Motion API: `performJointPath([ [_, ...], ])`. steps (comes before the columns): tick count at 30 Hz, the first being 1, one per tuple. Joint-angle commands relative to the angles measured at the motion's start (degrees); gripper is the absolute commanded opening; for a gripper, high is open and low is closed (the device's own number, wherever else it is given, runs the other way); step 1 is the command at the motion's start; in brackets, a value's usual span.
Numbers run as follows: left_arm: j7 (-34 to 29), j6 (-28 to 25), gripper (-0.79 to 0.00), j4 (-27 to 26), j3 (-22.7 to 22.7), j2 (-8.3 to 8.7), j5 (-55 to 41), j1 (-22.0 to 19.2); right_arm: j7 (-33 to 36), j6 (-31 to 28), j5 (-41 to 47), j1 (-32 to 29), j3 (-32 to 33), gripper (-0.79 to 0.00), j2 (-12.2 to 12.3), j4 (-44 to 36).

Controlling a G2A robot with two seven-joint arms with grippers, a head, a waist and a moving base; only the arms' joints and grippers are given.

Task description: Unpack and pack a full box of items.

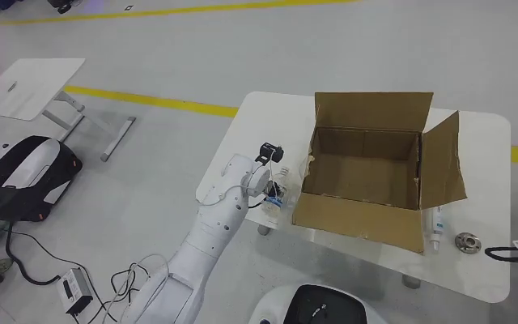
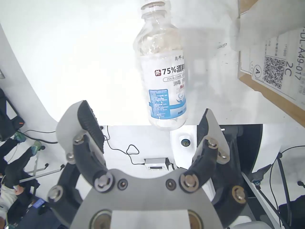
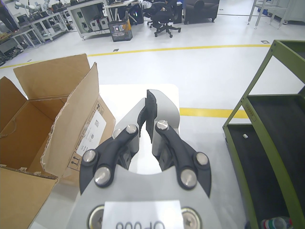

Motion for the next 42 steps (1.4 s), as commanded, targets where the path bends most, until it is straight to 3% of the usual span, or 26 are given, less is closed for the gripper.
performJointPath([
  [1,0.02,-0.06,0.0,-0.05,-0.01,0.0,-0.02,0.03,0.26,-0.33,0.71,0.4,-0.32,-0.785,-0.03,-0.09],
  [13,1.6,-1.24,0.0,1.74,0.16,0.13,-1.33,0.56,2.72,-0.37,-1.02,4.2,-1.96,-0.785,0.01,-0.09],
  [27,2.26,1.7,0.0,16.76,1.43,-0.5,-7.2,-6.9,1.84,1.9,-0.01,3.88,-1.89,-0.785,-0.27,-0.26],
  [42,4.19,2.54,0.0,22.21,5.7,-1.28,-8.19,-9.25,-0.21,2.46,2.29,4.3,-1.8,-0.785,-0.56,0.34],
])
